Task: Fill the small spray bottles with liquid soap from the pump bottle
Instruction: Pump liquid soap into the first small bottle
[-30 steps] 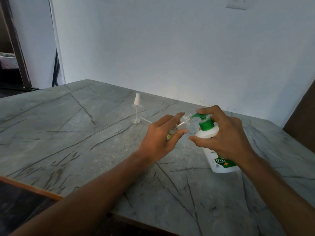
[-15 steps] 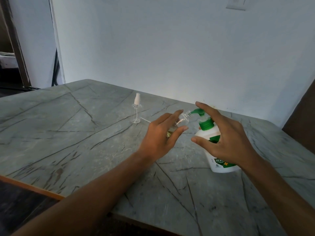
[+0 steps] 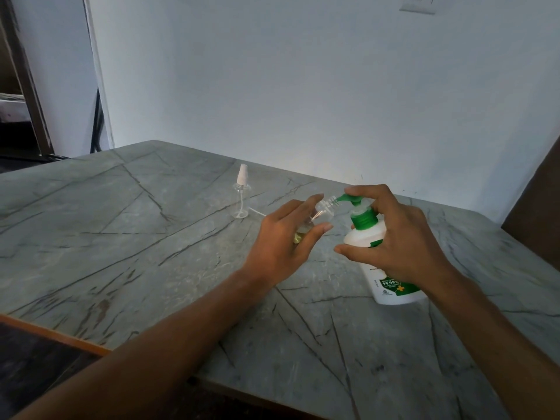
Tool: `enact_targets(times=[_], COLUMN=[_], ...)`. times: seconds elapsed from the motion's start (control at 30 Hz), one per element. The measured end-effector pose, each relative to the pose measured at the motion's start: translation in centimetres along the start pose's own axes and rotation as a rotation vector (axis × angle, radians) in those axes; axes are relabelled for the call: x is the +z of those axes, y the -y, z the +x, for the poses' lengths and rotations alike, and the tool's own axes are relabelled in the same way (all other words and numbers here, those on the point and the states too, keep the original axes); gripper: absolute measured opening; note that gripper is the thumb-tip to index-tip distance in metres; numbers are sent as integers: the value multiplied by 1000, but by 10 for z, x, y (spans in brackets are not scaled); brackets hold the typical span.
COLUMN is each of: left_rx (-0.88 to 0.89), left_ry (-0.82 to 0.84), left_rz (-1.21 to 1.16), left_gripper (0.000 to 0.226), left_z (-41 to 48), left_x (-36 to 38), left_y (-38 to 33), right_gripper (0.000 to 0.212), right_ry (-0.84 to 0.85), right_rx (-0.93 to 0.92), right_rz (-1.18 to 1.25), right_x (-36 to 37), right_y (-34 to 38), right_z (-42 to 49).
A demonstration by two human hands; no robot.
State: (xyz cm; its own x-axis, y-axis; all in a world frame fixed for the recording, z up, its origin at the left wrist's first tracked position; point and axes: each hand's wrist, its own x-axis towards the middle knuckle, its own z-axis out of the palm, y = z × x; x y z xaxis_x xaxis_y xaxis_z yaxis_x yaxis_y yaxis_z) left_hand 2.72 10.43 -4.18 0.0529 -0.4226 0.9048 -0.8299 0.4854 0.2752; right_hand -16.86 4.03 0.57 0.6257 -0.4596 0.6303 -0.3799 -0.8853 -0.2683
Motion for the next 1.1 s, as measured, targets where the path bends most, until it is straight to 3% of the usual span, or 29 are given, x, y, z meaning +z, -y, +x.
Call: enact_targets(times=[0.23, 0.53, 1.1], left_rx=[27, -4, 47], left_ry=[16, -11, 24], left_rz=[-7, 4, 1], left_gripper=[47, 45, 47], left_z=[-1, 1, -1], left_x=[2, 0, 2], left_y=[-3, -1, -4], right_gripper=[75, 90, 73], right_ry=[-28, -1, -66], right_rx=[15, 3, 27], right_rz=[3, -15, 66], right_x=[2, 0, 2], right_y=[-4, -4, -2], right_z=[0, -2, -1])
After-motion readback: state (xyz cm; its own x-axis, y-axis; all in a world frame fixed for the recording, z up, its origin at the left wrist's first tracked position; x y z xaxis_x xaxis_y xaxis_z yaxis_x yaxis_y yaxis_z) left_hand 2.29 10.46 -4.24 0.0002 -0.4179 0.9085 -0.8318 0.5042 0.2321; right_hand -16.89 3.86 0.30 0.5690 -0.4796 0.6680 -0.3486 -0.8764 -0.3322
